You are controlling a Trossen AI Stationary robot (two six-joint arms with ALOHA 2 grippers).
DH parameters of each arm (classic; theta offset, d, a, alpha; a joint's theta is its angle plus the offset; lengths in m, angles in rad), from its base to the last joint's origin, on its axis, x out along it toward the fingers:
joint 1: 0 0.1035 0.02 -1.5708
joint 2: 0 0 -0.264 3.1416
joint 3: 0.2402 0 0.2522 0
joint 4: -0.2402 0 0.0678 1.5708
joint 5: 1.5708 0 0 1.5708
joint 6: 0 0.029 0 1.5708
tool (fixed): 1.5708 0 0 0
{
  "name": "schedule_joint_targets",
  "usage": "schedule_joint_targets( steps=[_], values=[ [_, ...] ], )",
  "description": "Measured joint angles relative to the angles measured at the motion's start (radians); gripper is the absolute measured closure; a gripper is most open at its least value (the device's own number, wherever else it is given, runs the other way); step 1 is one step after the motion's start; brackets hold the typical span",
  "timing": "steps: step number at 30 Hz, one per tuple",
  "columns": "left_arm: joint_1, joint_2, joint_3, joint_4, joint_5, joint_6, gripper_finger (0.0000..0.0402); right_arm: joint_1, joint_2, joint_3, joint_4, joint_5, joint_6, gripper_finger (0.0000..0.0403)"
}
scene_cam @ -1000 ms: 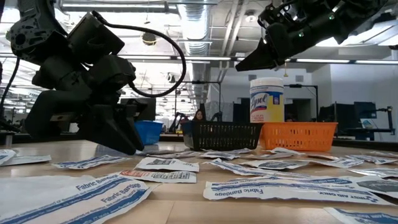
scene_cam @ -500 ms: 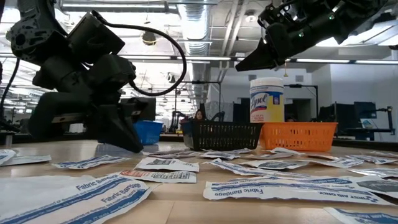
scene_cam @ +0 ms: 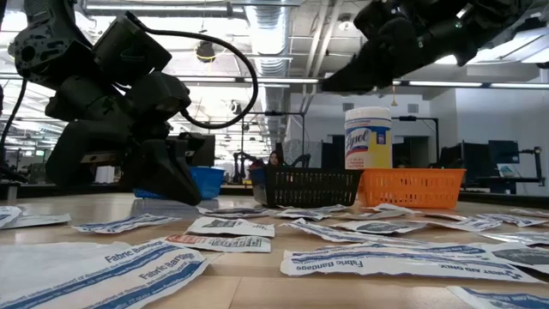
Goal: Pick & Place First Aid Supplies
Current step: Put the towelette pack into the black bin
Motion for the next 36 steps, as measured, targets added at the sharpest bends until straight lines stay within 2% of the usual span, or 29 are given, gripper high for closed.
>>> schedule_joint_targets(
  steps=[4, 8, 11, 16, 19, 23, 28, 36],
  values=[
    [0.000, 0.000, 0.000, 0.000, -0.001, -0.012, 0.0348, 0.051, 0.150, 0.013, 0.079, -0.016, -0.034, 0.0353],
    [0.000, -0.001, 0.000, 0.011, -0.016, -0.012, 0.0313, 0.104, 0.319, 0.100, 0.074, -0.017, -0.103, 0.0392],
    [0.000, -0.001, 0.000, 0.032, -0.032, 0.004, 0.0295, 0.138, 0.433, 0.190, 0.054, -0.017, -0.156, 0.0396],
    [0.000, -0.001, 0.000, 0.054, -0.019, 0.048, 0.0282, 0.154, 0.565, 0.378, -0.198, -0.069, -0.160, 0.0401],
    [0.000, -0.001, 0.000, 0.050, 0.018, 0.054, 0.0283, 0.153, 0.633, 0.469, -0.285, -0.106, -0.160, 0.0400],
    [0.000, -0.001, -0.001, 0.036, 0.039, 0.098, 0.0288, 0.146, 0.688, 0.526, -0.310, -0.144, -0.179, 0.0401],
    [0.000, 0.009, -0.001, 0.027, 0.041, 0.126, 0.0290, 0.124, 0.712, 0.531, -0.319, -0.222, -0.175, 0.0402],
    [0.000, 0.038, -0.001, 0.062, 0.041, 0.151, 0.0291, 0.123, 0.711, 0.533, -0.321, -0.242, -0.170, 0.0402]
  ],
)
